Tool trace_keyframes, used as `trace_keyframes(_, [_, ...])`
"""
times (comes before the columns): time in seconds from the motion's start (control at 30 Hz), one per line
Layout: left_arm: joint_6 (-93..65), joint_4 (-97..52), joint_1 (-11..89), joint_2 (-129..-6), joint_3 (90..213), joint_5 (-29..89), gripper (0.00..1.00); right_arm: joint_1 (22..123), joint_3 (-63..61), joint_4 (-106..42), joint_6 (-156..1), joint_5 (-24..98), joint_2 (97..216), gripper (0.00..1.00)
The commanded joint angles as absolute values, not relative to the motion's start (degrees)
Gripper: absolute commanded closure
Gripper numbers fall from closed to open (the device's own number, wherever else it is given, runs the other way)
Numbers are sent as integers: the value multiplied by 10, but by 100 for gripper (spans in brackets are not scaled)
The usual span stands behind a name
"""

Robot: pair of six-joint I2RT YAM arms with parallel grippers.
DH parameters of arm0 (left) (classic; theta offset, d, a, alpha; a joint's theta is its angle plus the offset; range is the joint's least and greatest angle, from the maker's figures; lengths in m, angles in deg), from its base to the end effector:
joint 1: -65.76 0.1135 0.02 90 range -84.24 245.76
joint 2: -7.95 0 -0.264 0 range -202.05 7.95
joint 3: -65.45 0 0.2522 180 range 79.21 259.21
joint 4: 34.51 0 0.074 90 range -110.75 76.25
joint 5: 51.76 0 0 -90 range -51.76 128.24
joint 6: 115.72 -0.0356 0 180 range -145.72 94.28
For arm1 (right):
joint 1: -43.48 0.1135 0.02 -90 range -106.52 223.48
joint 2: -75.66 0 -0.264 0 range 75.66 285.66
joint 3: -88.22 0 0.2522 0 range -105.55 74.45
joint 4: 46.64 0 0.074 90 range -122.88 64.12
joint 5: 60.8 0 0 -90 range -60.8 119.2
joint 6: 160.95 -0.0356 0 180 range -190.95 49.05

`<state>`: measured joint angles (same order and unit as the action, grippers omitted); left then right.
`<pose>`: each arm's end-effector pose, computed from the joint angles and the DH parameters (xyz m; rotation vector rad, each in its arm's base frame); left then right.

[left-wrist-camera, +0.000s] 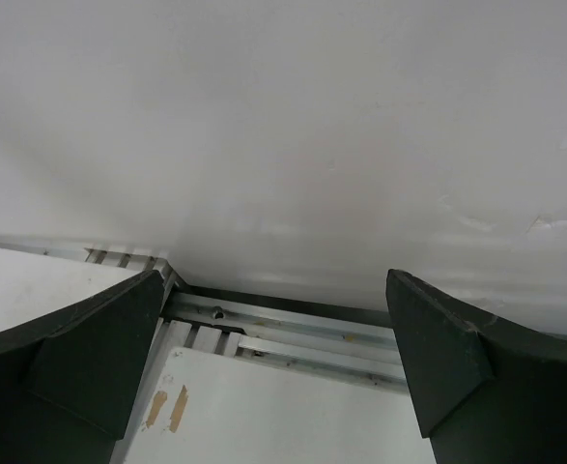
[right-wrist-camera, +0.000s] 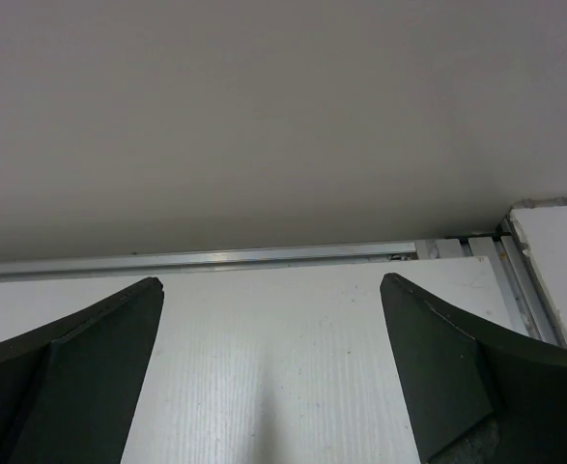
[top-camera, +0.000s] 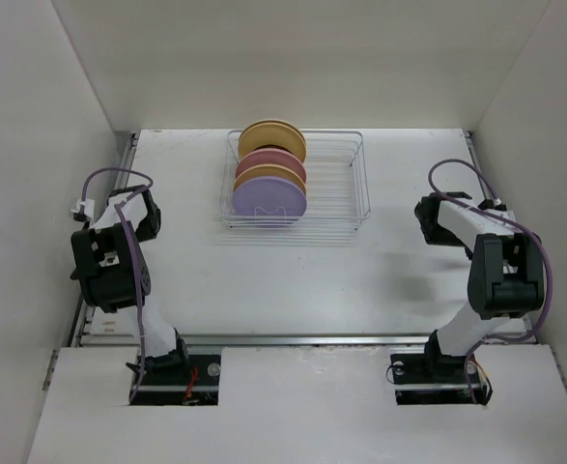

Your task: Unload the plates from the dish rack

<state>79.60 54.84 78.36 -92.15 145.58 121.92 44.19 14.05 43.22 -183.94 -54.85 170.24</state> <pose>0.2632 0.0951 0.2137 -1.4529 1.2065 1.3836 0.2510 -0.0323 0.2158 1.3212 1.2325 -1.1461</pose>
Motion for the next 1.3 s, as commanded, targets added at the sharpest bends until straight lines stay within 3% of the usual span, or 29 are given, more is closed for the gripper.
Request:
trace_keyframes(0.0, [808,704,784,-906,1466,1232,0,439,122,460,-1856,-617,1707,0])
trace_keyframes(0.27, [743,704,784,-888,1492,1246,0,469,41,460,-1722,-640,1621,0])
trace_keyframes(0.5, [382,695,749,-867,1744,1239,0,633,-87,460,-1613,-691,1534,0])
trace_keyframes(0.57, [177,518,742,-826,1797,1104,0,676,-113,460,-1566,-691,1534,0])
trace_keyframes(0.6, [-54,423,742,-748,1790,987,0,721,-134,460,-1551,-698,1529,0])
trace_keyframes(0.63, [-105,320,762,-705,1764,859,0,743,-143,460,-1538,-704,1529,0])
trace_keyframes(0.67, [-142,283,762,-664,1752,675,0,763,-153,460,-1511,-704,1529,0])
trace_keyframes(0.73, [-226,262,740,-601,1761,512,0,816,-204,460,-1462,-684,1559,0])
trace_keyframes(0.8, [-338,358,739,-617,1859,313,0,842,-255,460,-1330,-656,1604,0])
trace_keyframes(0.87, [-384,448,734,-650,1920,251,0,856,-322,327,-1106,-507,1682,0])
trace_keyframes(0.9, [-420,466,734,-658,1927,225,0,856,-315,239,-762,-328,1682,0])
trace_keyframes(0.93, [-435,479,734,-664,1927,225,0,883,-315,231,-726,-128,1682,0])
trace_keyframes(1.0, [-447,479,734,-664,1905,268,0,892,-275,87,-734,-10,1654,0])
trace_keyframes(1.03, [-447,471,734,-664,1893,286,0,892,-275,86,-741,-9,1641,0])
trace_keyframes(1.07, [-461,471,734,-648,1880,296,0,892,-262,37,-741,93,1628,0])
trace_keyframes(1.17, [-472,455,734,-623,1832,320,0,880,-237,-33,-725,243,1595,0])
trace_keyframes(1.27, [-438,417,734,-617,1776,325,0,880,-231,-66,-692,281,1610,0])
